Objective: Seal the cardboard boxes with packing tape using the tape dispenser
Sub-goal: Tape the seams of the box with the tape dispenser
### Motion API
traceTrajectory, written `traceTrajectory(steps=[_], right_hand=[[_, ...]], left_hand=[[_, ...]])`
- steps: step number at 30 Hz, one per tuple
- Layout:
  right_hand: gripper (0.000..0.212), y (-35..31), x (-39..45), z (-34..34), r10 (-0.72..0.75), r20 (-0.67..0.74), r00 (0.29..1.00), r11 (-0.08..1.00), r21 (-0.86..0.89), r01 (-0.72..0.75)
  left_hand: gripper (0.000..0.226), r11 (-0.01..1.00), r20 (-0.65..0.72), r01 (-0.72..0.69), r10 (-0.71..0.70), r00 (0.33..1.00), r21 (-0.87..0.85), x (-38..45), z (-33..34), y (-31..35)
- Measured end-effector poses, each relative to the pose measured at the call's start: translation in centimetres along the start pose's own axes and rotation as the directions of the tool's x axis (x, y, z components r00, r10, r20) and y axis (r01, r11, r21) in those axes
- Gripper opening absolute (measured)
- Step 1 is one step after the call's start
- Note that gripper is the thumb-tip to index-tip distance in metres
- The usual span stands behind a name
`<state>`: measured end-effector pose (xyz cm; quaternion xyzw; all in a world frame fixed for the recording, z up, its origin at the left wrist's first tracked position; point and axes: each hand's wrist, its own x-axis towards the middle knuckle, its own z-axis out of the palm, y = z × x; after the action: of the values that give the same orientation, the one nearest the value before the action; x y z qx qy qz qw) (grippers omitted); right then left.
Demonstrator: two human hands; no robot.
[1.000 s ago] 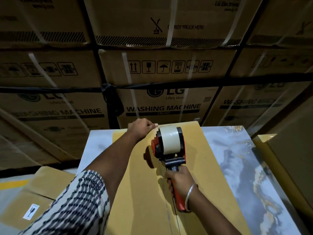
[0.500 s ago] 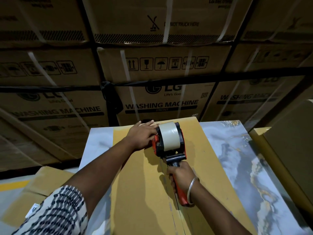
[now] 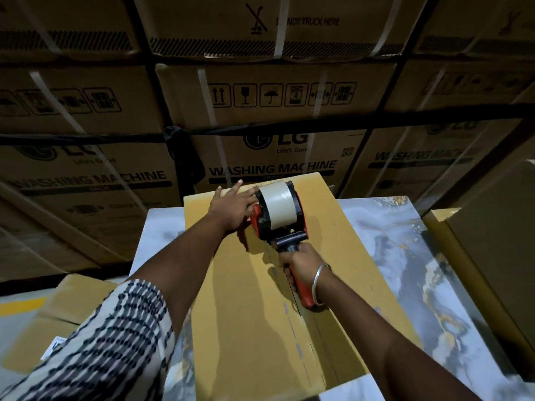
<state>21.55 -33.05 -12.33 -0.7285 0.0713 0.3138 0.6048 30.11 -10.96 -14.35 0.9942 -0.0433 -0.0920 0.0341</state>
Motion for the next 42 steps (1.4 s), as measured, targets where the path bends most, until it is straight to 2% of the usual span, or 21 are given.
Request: traceTrajectory(steps=[8, 10, 13, 15, 16, 18, 22, 28, 35, 39, 41, 42], right_hand=[[0.013, 3.9, -5.5, -1.3, 0.047, -0.009, 0.999, 0.998, 0.035, -0.046], [0.014, 4.1, -5.9, -1.5, 0.047, -0.007, 0.999, 0.998, 0.031, -0.047], [0.017, 3.8, -5.9, -1.7, 0.052, 0.005, 0.999, 0.998, 0.037, -0.052], [0.017, 3.6, -5.9, -1.6, 0.043, 0.011, 0.999, 0.999, 0.032, -0.043], [0.017, 3.7, -5.9, -1.5, 0.043, 0.008, 0.999, 0.999, 0.031, -0.043], [0.019, 3.8, -5.8, -1.4, 0.051, 0.004, 0.999, 0.998, 0.034, -0.051], [0.020, 3.4, -5.1, -1.3, 0.060, 0.009, 0.998, 0.998, 0.032, -0.060], [0.017, 1.9, -2.8, -1.3, 0.064, -0.014, 0.998, 0.998, 0.020, -0.063], [0.023, 1.1, -2.7, -1.6, 0.049, -0.012, 0.999, 0.999, -0.002, -0.049], [0.008, 3.5, -5.3, -2.0, 0.053, 0.014, 0.998, 0.997, 0.056, -0.054], [0.021, 4.5, -6.5, -2.3, 0.068, 0.048, 0.997, 0.995, 0.066, -0.071], [0.020, 4.7, -7.0, -2.4, 0.069, 0.049, 0.996, 0.996, 0.058, -0.072]], left_hand=[[0.047, 0.998, -0.032, 0.030, -0.032, 0.999, -0.053, 0.3, 1.3, 0.3], [0.048, 0.999, -0.112, 0.026, -0.028, 0.993, -0.026, -0.4, 1.5, 0.8], [0.048, 0.991, -0.209, -0.103, 0.083, 0.974, -0.087, -2.2, 1.9, 1.1], [0.051, 0.974, -0.153, -0.216, 0.203, 0.967, -0.074, -3.1, 2.6, 1.1], [0.053, 0.971, -0.107, -0.229, 0.221, 0.969, -0.071, -3.4, 2.8, 1.2], [0.060, 0.977, -0.044, -0.203, 0.201, 0.979, -0.065, -3.5, 2.8, 1.1], [0.090, 0.982, -0.008, -0.188, 0.188, 0.982, -0.006, -3.4, 2.3, 1.3], [0.062, 0.996, 0.033, -0.089, 0.089, 0.996, 0.013, -1.4, 1.7, 0.9], [0.063, 0.999, 0.060, -0.013, 0.011, 0.998, 0.033, 0.4, 1.4, 0.6], [0.059, 0.999, 0.028, -0.033, 0.033, 0.999, -0.004, 0.2, 1.4, 0.5], [0.059, 0.999, 0.023, -0.044, 0.044, 0.999, -0.007, 0.2, 1.6, 0.4], [0.059, 0.999, 0.027, -0.044, 0.044, 0.999, -0.011, 0.3, 1.7, 0.3]])
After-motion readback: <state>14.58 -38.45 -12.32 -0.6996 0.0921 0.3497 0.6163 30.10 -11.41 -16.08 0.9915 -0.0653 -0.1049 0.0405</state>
